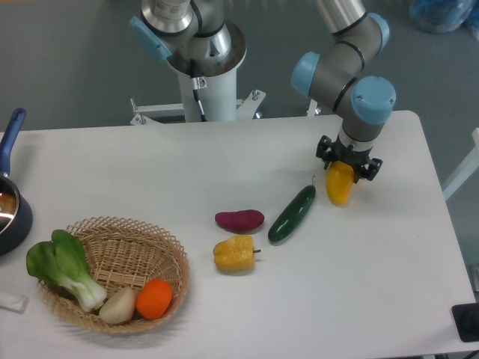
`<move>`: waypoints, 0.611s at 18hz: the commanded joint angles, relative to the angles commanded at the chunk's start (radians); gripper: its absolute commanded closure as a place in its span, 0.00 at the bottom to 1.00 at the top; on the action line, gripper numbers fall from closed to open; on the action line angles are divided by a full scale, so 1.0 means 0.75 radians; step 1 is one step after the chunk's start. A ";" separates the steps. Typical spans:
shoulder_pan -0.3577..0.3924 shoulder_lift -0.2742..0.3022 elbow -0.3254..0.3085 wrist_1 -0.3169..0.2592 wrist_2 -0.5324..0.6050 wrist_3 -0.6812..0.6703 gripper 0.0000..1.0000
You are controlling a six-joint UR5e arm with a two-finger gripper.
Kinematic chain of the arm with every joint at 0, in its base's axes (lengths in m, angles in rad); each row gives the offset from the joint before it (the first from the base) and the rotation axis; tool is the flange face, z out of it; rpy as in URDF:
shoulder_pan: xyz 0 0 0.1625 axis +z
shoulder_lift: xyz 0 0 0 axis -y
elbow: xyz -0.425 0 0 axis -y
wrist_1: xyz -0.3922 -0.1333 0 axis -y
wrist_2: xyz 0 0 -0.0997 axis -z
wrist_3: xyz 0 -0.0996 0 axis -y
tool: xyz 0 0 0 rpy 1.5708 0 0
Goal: Pick up the mango from the table
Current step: 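Lift the yellow mango up off the table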
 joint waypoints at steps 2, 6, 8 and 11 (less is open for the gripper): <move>-0.002 0.014 0.002 -0.008 0.000 -0.025 0.93; 0.000 0.065 0.039 -0.020 0.000 -0.082 0.93; 0.000 0.070 0.080 -0.023 -0.006 -0.080 0.95; -0.006 0.072 0.172 -0.061 -0.020 -0.078 0.96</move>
